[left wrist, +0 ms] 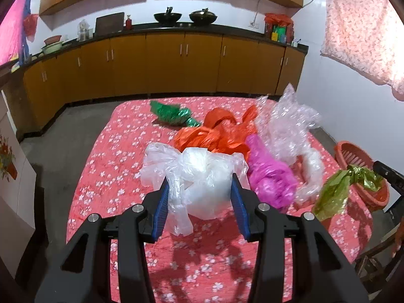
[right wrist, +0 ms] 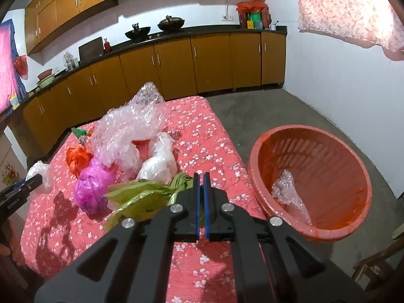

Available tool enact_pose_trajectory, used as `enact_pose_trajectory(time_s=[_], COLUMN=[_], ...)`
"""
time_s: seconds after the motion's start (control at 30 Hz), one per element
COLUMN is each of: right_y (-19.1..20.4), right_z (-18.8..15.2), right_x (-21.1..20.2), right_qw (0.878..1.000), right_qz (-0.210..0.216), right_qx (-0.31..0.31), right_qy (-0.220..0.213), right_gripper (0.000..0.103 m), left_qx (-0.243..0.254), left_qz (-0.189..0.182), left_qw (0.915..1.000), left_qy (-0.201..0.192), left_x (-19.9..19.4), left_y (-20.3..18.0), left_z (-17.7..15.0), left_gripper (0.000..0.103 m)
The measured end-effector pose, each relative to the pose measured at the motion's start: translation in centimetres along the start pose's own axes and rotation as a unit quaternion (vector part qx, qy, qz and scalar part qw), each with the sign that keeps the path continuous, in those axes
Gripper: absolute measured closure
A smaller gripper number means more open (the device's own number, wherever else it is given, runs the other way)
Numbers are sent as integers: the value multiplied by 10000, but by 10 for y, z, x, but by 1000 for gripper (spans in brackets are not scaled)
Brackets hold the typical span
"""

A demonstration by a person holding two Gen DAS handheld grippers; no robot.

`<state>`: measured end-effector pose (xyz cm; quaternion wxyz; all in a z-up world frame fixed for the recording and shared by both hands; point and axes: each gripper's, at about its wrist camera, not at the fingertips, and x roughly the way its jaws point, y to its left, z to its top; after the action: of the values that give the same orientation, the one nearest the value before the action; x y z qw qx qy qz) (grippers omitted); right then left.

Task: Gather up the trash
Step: 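Carry the green bag and the white bag over the red basket with both tools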

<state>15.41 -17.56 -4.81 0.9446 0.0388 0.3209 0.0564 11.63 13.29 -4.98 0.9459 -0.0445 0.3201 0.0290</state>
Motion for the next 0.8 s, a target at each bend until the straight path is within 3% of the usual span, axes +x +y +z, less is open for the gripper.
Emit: enact_pose_trajectory(time_s=[0.8], right_y=[-36], right_z=[25], right_x=[-34], right_qw=[9975], right_qz=[-427], right_qx=[91], right_qy=[-558], right_gripper=[99], left_qx=[622], left_qz=[-633], left_qw=[9956], left_qy=[-293], left_x=[-5], left_y=[-69], left_z=[24], left_gripper=[57])
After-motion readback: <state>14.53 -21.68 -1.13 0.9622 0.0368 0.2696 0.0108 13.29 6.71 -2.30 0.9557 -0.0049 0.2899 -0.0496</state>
